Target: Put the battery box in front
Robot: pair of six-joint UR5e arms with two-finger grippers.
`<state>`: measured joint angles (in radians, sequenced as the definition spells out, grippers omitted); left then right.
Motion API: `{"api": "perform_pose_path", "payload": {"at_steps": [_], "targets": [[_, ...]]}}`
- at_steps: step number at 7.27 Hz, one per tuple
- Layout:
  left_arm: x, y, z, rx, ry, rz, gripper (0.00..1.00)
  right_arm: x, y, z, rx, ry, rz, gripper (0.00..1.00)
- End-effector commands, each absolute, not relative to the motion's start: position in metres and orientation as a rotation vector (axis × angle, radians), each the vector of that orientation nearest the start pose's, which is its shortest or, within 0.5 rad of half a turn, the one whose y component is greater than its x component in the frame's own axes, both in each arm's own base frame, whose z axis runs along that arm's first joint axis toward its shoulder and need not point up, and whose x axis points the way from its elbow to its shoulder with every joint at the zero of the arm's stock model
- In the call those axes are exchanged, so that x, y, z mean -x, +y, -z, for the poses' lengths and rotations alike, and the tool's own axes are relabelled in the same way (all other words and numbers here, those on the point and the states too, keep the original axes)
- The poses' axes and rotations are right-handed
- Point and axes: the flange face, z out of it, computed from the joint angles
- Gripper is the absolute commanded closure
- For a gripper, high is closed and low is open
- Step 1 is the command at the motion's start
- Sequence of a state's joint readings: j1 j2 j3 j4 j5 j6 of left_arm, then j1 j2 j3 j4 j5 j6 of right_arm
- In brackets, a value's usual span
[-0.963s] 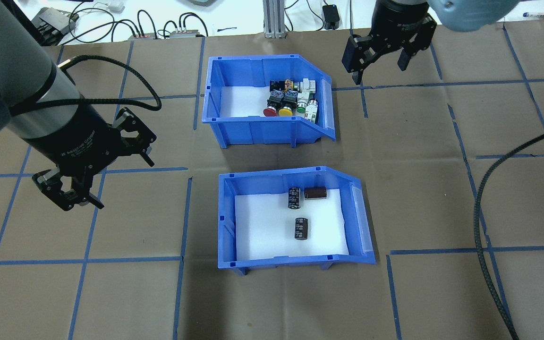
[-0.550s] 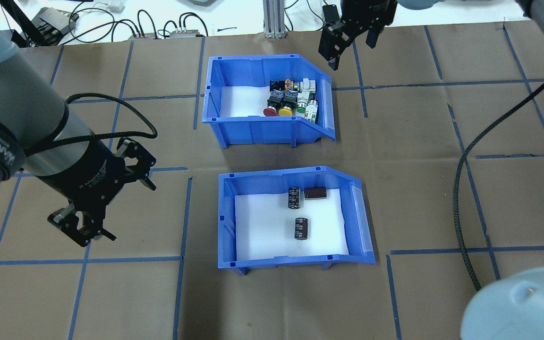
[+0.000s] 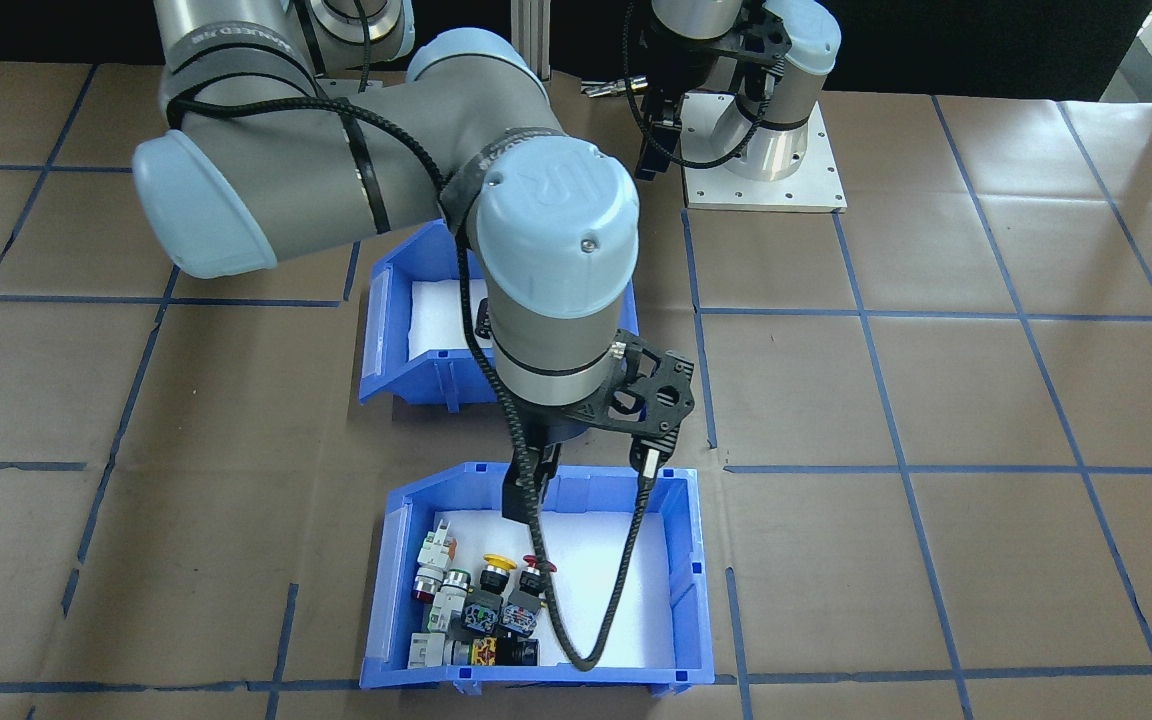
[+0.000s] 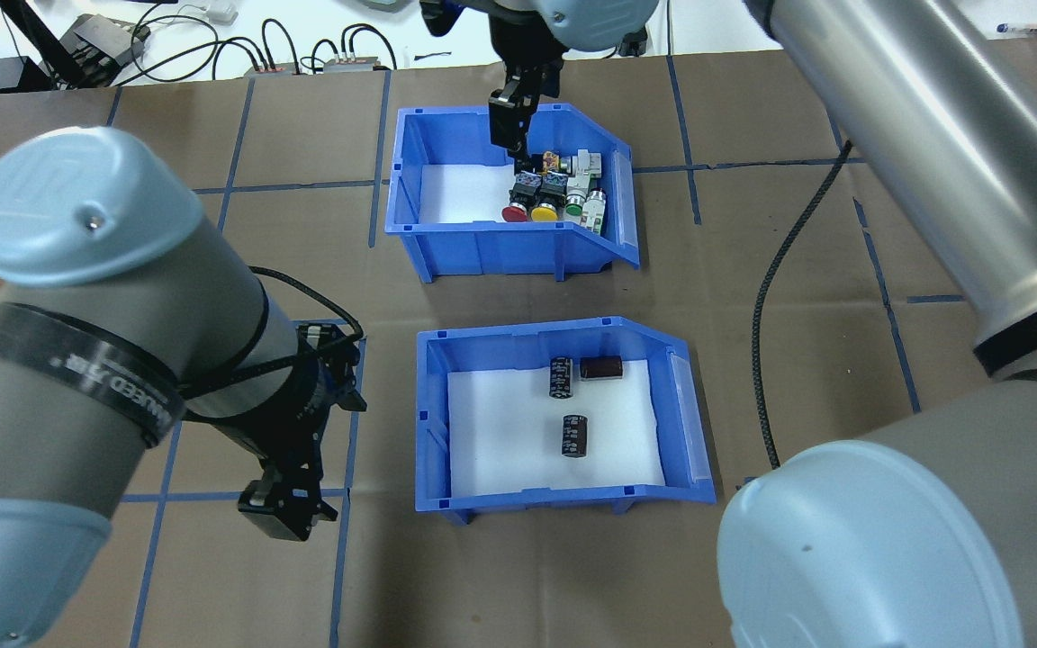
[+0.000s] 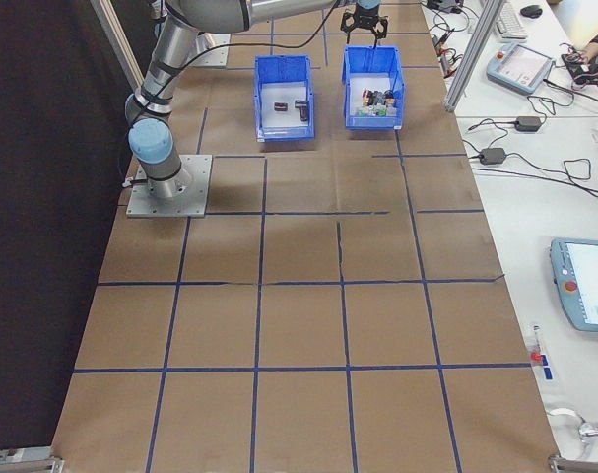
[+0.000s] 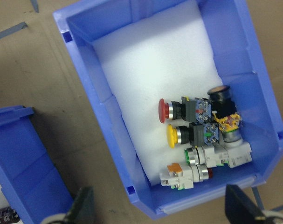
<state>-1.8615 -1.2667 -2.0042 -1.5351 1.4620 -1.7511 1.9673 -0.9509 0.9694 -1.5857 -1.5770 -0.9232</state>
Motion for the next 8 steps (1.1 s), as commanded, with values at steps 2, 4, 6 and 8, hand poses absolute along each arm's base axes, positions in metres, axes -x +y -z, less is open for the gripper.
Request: {"api": "perform_pose_path", "payload": {"at_steps": [2,4,6,8], "targets": [[0.285,-0.284,-0.355,2.127,2.241,-0.237,0.01,-0.42,-0.623,-0.353,2.156,2.268,-0.109,0.0],[0.316,-0.293,-0.327,2.124,2.258,-0.223,0.01,-0.424,-0.619,-0.325,2.16,2.286,-0.054,0.0],[0.334,-0.288,-0.311,2.116,2.26,-0.222,0.01,-0.43,-0.613,-0.281,2.175,2.314,0.093,0.0],[0.345,-0.291,-0.298,2.114,2.266,-0.216,0.0,-0.428,-0.605,-0.25,2.128,2.359,0.102,0.0]]}}
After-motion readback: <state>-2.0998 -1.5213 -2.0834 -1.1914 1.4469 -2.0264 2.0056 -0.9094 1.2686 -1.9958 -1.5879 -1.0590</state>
